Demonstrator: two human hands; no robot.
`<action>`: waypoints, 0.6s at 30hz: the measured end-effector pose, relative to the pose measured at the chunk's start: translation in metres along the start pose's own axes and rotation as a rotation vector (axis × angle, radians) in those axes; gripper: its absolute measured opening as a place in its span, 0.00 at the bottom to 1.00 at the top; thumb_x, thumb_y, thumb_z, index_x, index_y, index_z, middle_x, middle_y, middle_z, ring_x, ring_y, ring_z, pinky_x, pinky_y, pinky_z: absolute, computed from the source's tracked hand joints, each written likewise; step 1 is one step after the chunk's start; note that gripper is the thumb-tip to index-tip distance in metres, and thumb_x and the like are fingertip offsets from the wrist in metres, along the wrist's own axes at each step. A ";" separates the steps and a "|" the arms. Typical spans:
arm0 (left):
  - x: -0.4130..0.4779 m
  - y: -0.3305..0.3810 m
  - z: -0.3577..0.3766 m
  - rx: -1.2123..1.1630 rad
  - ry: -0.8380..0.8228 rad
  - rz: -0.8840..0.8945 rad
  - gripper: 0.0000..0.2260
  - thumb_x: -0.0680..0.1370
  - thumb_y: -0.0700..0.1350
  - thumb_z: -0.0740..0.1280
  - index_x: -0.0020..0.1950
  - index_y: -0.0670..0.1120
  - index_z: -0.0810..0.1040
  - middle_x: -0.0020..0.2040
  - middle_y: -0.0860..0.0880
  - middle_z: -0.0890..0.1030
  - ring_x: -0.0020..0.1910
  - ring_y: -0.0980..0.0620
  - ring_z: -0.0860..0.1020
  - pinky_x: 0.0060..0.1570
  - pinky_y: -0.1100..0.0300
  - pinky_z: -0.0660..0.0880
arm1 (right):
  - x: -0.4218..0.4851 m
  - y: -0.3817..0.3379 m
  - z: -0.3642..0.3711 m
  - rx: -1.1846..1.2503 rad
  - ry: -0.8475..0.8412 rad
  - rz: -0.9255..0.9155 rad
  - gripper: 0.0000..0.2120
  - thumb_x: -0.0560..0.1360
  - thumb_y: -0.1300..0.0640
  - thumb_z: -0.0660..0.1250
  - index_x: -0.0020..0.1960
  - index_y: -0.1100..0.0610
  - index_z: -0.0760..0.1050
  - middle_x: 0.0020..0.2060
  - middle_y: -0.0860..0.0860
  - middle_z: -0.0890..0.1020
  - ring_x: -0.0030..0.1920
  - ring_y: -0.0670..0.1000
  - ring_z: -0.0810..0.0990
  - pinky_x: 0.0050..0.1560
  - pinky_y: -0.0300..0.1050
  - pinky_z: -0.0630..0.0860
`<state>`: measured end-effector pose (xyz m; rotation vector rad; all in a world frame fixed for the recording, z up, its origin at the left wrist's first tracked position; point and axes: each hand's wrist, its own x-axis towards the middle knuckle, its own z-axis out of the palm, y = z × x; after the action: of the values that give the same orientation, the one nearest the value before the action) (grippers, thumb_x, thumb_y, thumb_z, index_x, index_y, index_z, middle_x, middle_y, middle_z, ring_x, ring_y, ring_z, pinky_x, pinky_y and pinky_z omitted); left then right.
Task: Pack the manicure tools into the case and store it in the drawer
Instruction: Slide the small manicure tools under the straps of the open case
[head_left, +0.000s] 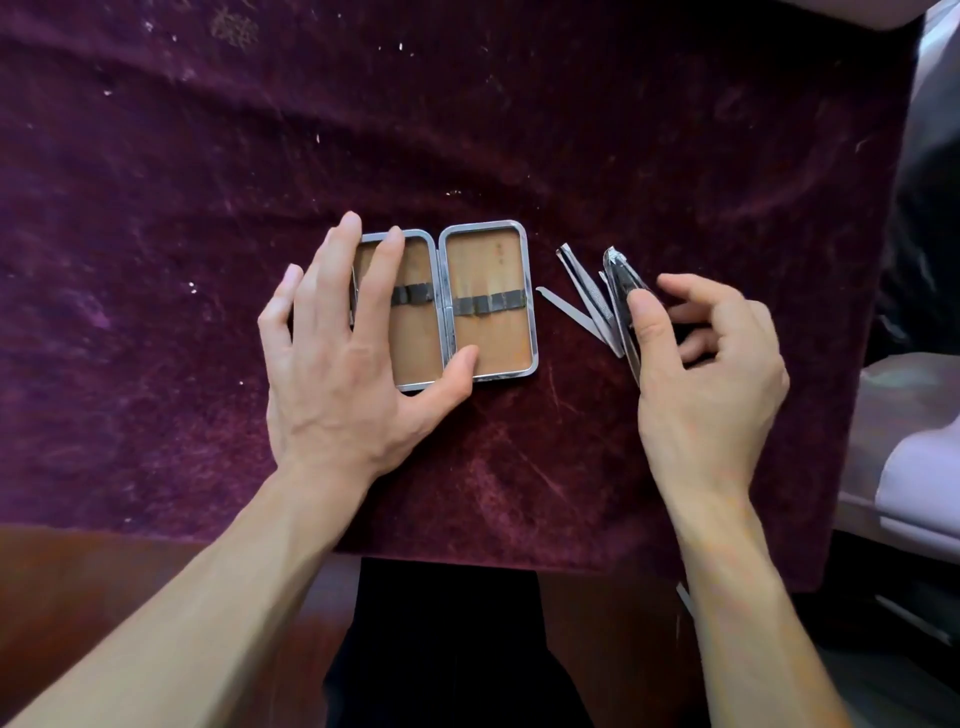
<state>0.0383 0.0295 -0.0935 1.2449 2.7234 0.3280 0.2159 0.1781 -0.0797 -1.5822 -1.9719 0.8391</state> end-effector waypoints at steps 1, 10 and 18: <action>0.000 0.000 0.000 0.001 -0.004 0.000 0.42 0.74 0.71 0.61 0.82 0.49 0.61 0.82 0.43 0.61 0.79 0.44 0.66 0.78 0.44 0.57 | -0.002 -0.001 -0.005 -0.006 -0.003 -0.002 0.09 0.80 0.47 0.74 0.60 0.46 0.82 0.46 0.45 0.78 0.37 0.42 0.75 0.47 0.27 0.72; 0.000 0.000 0.000 -0.003 0.000 -0.003 0.42 0.74 0.71 0.62 0.82 0.49 0.61 0.82 0.43 0.61 0.77 0.43 0.66 0.77 0.43 0.58 | -0.042 0.004 -0.022 0.004 -0.144 -0.024 0.07 0.79 0.59 0.76 0.55 0.50 0.85 0.48 0.44 0.84 0.45 0.43 0.82 0.42 0.29 0.73; 0.000 0.000 0.001 -0.013 0.009 -0.005 0.42 0.74 0.72 0.62 0.82 0.50 0.61 0.82 0.44 0.61 0.77 0.44 0.66 0.78 0.44 0.58 | -0.032 0.001 -0.006 -0.062 -0.041 -0.040 0.10 0.78 0.55 0.78 0.59 0.53 0.87 0.48 0.47 0.80 0.40 0.46 0.78 0.45 0.23 0.71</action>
<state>0.0385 0.0292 -0.0946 1.2366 2.7274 0.3512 0.2281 0.1483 -0.0756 -1.5664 -2.0699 0.8087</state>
